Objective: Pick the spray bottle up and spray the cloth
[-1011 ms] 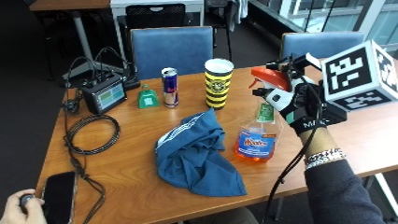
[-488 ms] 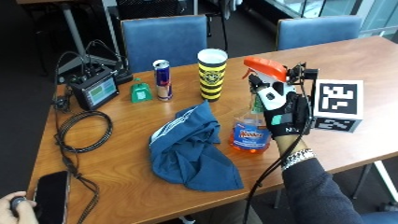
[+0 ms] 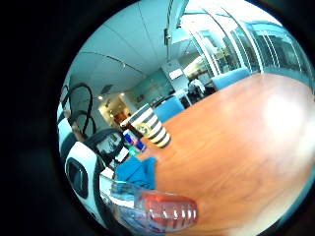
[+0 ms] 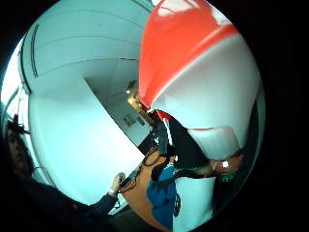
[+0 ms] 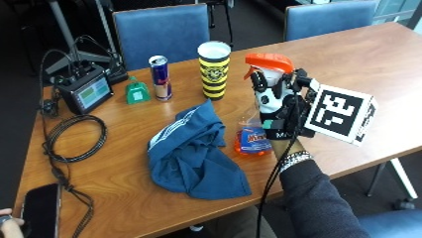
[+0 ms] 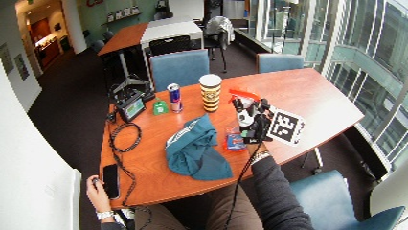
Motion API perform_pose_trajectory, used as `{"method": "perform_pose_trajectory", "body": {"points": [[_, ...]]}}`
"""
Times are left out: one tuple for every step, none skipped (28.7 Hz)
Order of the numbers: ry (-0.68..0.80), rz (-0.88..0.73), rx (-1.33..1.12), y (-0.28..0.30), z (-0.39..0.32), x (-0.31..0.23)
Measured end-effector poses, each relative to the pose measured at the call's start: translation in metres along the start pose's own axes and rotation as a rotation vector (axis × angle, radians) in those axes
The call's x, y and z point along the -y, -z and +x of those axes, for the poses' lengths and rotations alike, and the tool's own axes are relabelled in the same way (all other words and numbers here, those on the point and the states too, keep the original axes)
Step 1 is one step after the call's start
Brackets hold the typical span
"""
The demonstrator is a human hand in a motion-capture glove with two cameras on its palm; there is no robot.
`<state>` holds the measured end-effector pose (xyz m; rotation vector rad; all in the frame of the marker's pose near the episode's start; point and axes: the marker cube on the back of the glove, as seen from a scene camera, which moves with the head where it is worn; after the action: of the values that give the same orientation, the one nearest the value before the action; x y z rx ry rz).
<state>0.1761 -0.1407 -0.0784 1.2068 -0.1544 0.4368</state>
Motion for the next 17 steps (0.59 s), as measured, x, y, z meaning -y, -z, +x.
{"method": "perform_pose_trajectory", "body": {"points": [[0.010, 0.008, 0.001, 0.000, -0.003, 0.002], [0.019, 0.016, 0.002, 0.000, -0.006, 0.003], [0.027, 0.023, 0.001, -0.001, -0.008, 0.005], [0.031, 0.029, -0.001, -0.001, -0.009, 0.005], [0.033, 0.033, -0.005, -0.001, -0.009, 0.005], [0.032, 0.034, -0.009, -0.002, -0.009, 0.005], [0.028, 0.032, -0.011, -0.004, -0.008, 0.003], [0.023, 0.027, -0.013, -0.006, -0.006, 0.001], [0.018, 0.018, -0.014, -0.009, -0.003, -0.002], [0.014, 0.006, -0.014, -0.011, 0.000, -0.006], [0.009, -0.010, -0.014, -0.013, 0.005, -0.010], [0.001, -0.031, -0.012, -0.015, 0.010, -0.015], [-0.011, -0.057, -0.008, -0.017, 0.015, -0.021], [-0.028, -0.087, -0.001, -0.018, 0.021, -0.026], [-0.047, -0.121, 0.008, -0.019, 0.026, -0.031], [-0.065, -0.155, 0.015, -0.019, 0.031, -0.035], [-0.080, -0.188, 0.020, -0.018, 0.034, -0.038]]}}
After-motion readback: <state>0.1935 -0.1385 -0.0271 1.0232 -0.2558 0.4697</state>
